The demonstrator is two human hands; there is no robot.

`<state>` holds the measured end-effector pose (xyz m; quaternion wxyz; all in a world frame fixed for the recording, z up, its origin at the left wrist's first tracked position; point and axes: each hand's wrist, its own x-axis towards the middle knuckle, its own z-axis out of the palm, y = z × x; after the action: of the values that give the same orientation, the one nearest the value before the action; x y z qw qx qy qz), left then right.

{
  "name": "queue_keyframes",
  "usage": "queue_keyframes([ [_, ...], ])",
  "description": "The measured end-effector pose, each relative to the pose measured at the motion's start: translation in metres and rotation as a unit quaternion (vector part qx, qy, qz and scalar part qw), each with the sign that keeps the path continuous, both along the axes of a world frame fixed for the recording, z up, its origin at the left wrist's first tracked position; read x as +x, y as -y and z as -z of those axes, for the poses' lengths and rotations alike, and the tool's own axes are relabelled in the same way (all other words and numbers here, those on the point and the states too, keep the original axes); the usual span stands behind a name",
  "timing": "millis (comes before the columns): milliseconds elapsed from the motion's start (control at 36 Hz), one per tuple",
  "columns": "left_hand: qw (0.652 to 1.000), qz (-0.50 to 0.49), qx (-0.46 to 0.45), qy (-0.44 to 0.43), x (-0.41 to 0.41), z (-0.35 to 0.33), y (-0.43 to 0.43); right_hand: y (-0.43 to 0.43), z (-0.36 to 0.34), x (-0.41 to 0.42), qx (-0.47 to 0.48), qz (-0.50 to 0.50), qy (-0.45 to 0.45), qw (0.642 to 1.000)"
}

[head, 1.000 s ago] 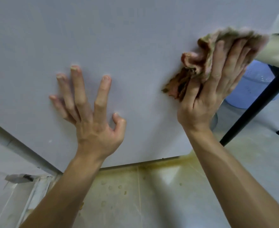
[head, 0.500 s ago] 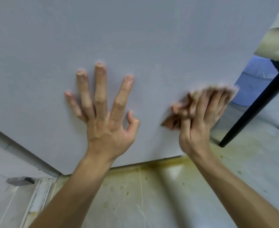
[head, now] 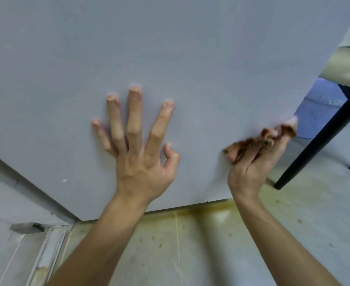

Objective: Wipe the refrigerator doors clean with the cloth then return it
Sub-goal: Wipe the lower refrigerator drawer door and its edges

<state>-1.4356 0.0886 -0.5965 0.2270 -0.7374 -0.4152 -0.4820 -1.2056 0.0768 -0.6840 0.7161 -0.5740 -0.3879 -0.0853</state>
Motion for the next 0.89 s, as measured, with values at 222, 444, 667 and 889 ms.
queue_keyframes([
  [222, 1.0, 0.009, -0.005, -0.007, -0.008, 0.001, -0.002, 0.037, 0.086, -0.023, -0.254, -0.026, -0.119, 0.959],
  [444, 0.999, 0.009, -0.016, -0.048, -0.028, 0.006, -0.001, 0.026, 0.054, -0.088, -0.238, -0.03, -0.303, 0.922],
  [667, 1.0, -0.002, -0.01, -0.027, -0.05, 0.001, -0.006, 0.017, 0.009, -0.143, -0.131, -0.084, 0.146, 0.977],
  [889, 0.999, -0.012, -0.003, -0.034, -0.076, 0.002, -0.013, 0.018, 0.068, -0.079, -0.112, -0.025, 0.535, 0.837],
])
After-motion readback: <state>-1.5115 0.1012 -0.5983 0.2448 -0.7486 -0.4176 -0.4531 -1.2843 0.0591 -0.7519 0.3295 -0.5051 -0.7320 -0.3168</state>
